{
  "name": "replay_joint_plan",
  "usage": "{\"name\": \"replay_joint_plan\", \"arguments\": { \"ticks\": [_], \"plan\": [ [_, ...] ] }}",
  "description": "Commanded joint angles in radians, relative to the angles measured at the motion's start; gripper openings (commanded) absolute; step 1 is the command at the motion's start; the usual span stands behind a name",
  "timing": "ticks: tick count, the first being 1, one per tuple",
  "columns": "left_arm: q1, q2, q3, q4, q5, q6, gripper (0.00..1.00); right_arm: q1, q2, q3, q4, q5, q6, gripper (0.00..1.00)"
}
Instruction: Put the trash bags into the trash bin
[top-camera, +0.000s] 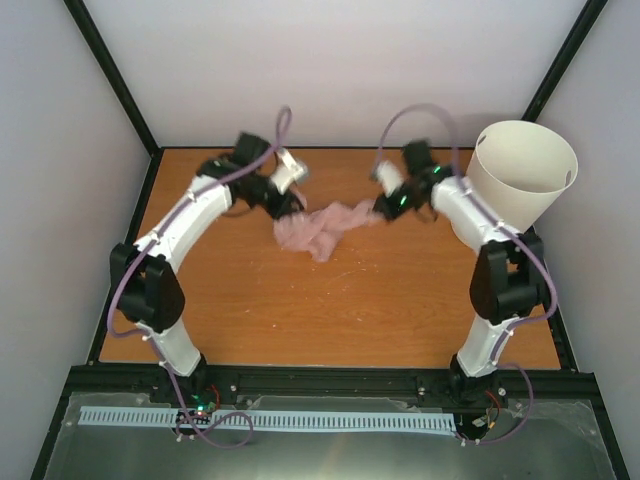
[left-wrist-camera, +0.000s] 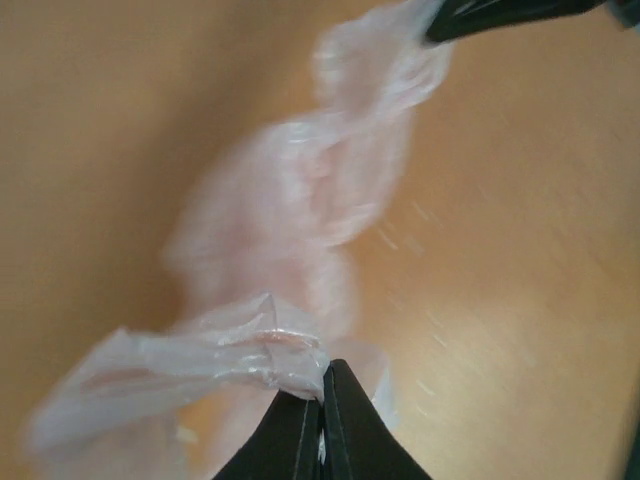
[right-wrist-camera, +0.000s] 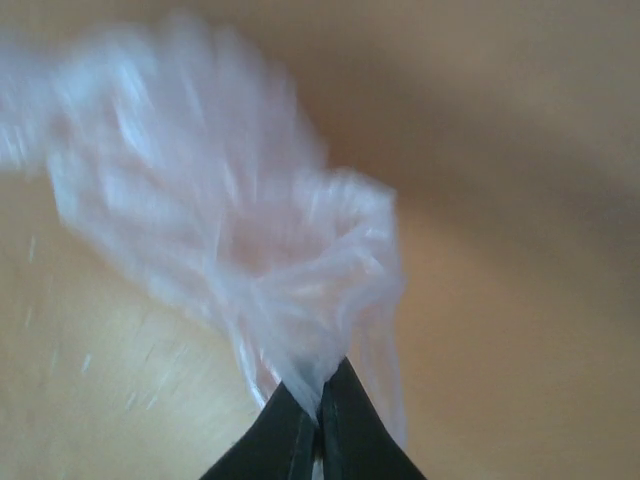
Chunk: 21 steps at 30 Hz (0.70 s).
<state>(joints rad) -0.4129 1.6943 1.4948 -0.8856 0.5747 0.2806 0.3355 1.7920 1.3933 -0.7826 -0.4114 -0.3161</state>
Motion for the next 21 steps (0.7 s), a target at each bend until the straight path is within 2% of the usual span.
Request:
{"name": "replay_joint_plan", "arguments": {
  "ticks": [1,3,4,5,7,9,10,11,13,16,18,21],
  "plan": [
    [0.097,0.038,0.527,-0.006,-0.102,0.076,0.01,-0.143,-0.019,0.510,-0.127,-0.077,-0.082,0.03],
    [0.098,0.061,0.801,0.024,-0.103,0.093,0.01,-0.146,0.008,0.788,-0.185,-0.117,-0.084,0.03],
    [0.097,0.040,0.867,0.075,-0.097,0.090,0.01,-0.146,0.001,0.882,-0.183,-0.143,-0.075,0.03],
    [0.095,-0.001,0.860,0.135,-0.091,0.083,0.01,-0.145,-0.026,0.906,-0.154,-0.164,-0.057,0.03],
    [0.085,-0.122,0.656,0.259,-0.091,0.095,0.01,-0.145,-0.118,0.780,-0.039,-0.172,-0.031,0.03],
    [0.082,-0.240,0.314,0.319,-0.095,0.124,0.01,-0.142,-0.235,0.467,0.135,-0.112,-0.036,0.03],
    [0.081,-0.276,0.143,0.315,-0.102,0.152,0.01,-0.133,-0.276,0.230,0.176,-0.058,-0.064,0.03],
    [0.081,-0.300,-0.022,0.291,-0.110,0.176,0.01,-0.115,-0.283,0.115,0.147,-0.009,-0.125,0.03],
    [0.082,-0.344,-0.268,0.258,-0.108,0.194,0.01,-0.099,-0.239,-0.010,-0.011,0.010,-0.237,0.03],
    [0.080,-0.483,-0.480,0.320,-0.052,0.132,0.00,-0.099,-0.314,-0.140,-0.050,-0.002,-0.201,0.03],
    [0.080,-0.560,-0.540,0.371,-0.018,0.084,0.01,-0.099,-0.400,-0.211,-0.024,-0.041,-0.174,0.03],
    [0.080,-0.562,-0.569,0.370,0.008,0.059,0.01,-0.070,-0.444,-0.262,-0.020,-0.067,-0.149,0.03]
  ]
}}
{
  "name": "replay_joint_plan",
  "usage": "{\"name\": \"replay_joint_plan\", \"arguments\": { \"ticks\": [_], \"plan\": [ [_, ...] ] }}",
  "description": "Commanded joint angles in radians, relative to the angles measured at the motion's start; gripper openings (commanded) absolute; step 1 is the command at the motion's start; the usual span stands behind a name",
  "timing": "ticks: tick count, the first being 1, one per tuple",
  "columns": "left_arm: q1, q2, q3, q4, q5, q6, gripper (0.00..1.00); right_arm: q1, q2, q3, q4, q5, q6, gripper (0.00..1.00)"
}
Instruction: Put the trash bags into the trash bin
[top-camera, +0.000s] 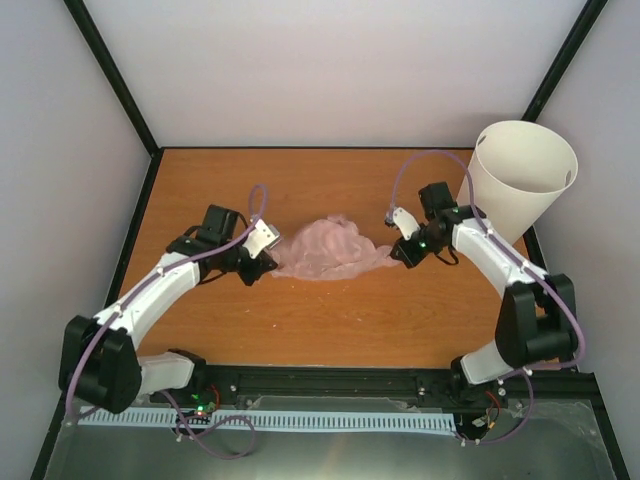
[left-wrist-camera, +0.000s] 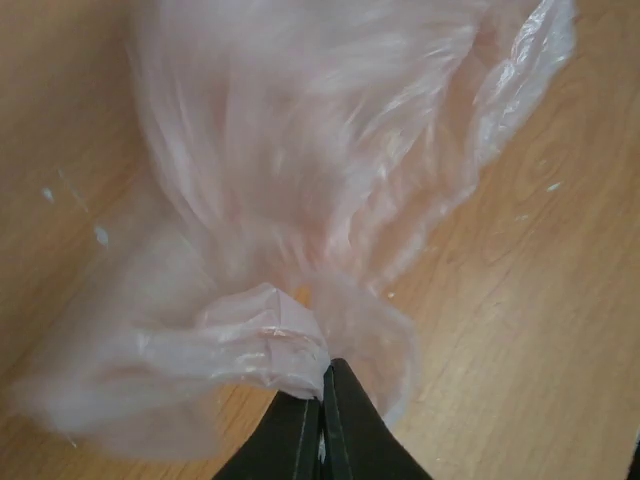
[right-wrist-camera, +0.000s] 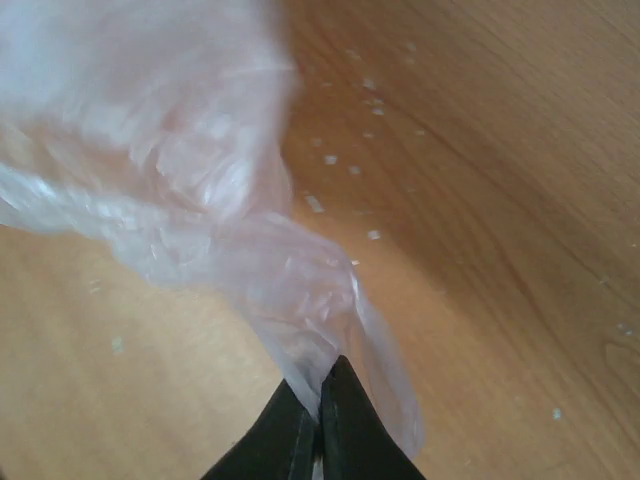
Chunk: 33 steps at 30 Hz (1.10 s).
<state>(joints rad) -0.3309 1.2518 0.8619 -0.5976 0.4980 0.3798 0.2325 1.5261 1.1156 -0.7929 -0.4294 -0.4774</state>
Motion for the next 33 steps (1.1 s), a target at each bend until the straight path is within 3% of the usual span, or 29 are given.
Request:
{"name": "replay_joint_plan", "arguments": {
  "ticks": [1,12,16,19,24,29,33],
  "plan": [
    [-0.002,-0.115,0.057,0.083,0.087,-0.044,0.01,0.033,-0.178,0.008,-0.014,-0.051,0.021,0.03],
    [-0.002,-0.098,0.062,0.089,0.112,-0.064,0.01,0.024,-0.129,0.058,0.026,0.004,0.082,0.06],
    [-0.002,-0.098,0.031,0.104,0.112,-0.078,0.01,0.013,-0.108,0.060,0.056,0.090,0.118,0.38],
    [0.000,-0.100,0.008,0.125,0.122,-0.113,0.01,0.017,-0.105,0.078,0.031,0.041,0.073,0.48],
    [0.028,-0.101,-0.040,0.186,0.133,-0.182,0.01,0.016,-0.082,0.010,0.025,-0.002,0.122,0.77],
    [0.040,-0.108,-0.070,0.201,0.127,-0.181,0.01,0.017,-0.053,-0.123,0.116,-0.173,0.206,0.91],
    [0.041,-0.117,-0.102,0.206,0.125,-0.179,0.01,0.019,0.018,-0.145,0.135,-0.233,0.210,0.92]
  ]
}}
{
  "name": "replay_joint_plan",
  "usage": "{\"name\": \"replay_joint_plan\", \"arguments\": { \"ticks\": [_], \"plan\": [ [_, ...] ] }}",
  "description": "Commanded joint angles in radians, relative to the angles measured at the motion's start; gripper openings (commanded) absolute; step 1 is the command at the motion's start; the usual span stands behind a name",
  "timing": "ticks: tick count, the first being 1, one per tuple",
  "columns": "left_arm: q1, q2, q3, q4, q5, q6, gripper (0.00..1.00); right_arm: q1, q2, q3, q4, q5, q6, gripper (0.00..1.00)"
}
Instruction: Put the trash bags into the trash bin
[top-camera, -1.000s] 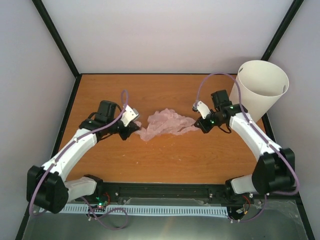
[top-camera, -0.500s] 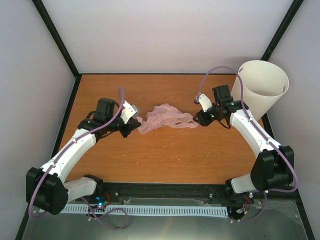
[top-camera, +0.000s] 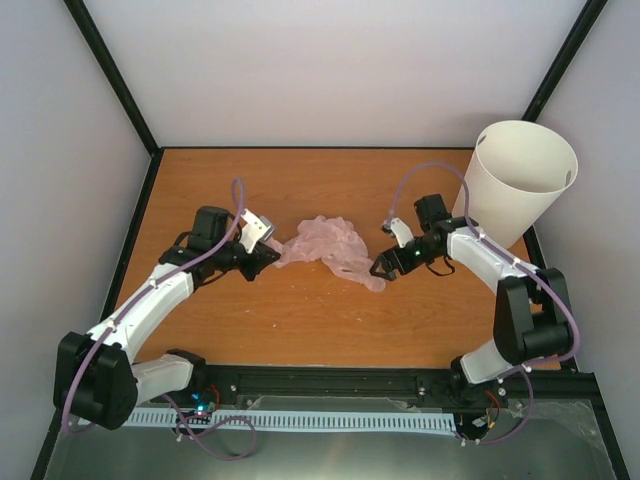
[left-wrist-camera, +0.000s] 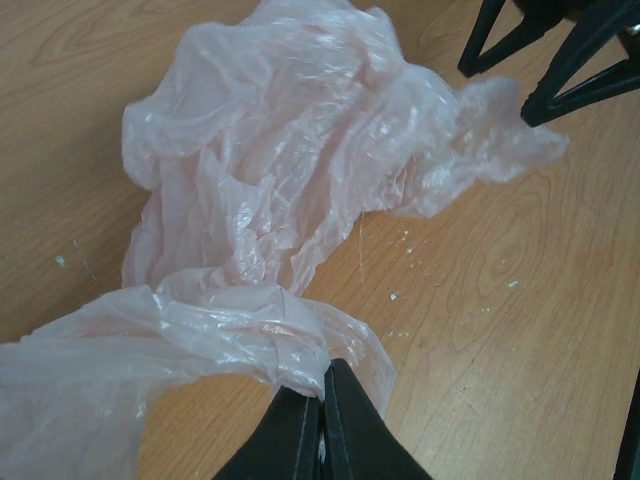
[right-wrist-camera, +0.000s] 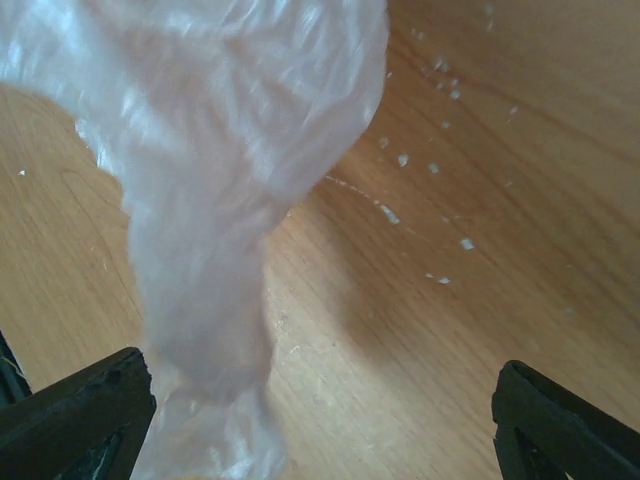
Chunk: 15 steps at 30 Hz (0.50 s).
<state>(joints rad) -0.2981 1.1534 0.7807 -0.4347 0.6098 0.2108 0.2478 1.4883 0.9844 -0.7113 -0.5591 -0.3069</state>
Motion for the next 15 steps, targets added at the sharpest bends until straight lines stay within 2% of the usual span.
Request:
{"name": "replay_joint_plan", "arguments": {
  "ticks": [1,6,12,13,14,15],
  "plan": [
    [0.008,-0.022,-0.028,0.045,0.016,-0.012,0.01,0.007,0.073,-0.018,0.058,-0.114,0.038,0.92],
    [0.019,-0.023,-0.039,0.059,0.013,-0.009,0.01,0.088,0.147,-0.026,0.099,-0.175,0.029,0.93],
    [0.024,-0.026,-0.038,0.058,0.009,-0.018,0.01,0.172,0.173,-0.036,0.138,-0.059,0.058,0.93],
    [0.025,-0.025,-0.026,0.039,0.007,-0.003,0.05,0.177,0.171,-0.036,0.141,-0.018,0.061,0.92],
    [0.025,-0.024,-0.001,0.006,-0.002,0.021,0.14,0.178,0.170,-0.036,0.143,0.014,0.061,0.92],
    [0.025,-0.026,0.038,-0.045,-0.017,0.060,0.30,0.179,0.167,-0.032,0.141,0.048,0.061,0.92]
  ]
}}
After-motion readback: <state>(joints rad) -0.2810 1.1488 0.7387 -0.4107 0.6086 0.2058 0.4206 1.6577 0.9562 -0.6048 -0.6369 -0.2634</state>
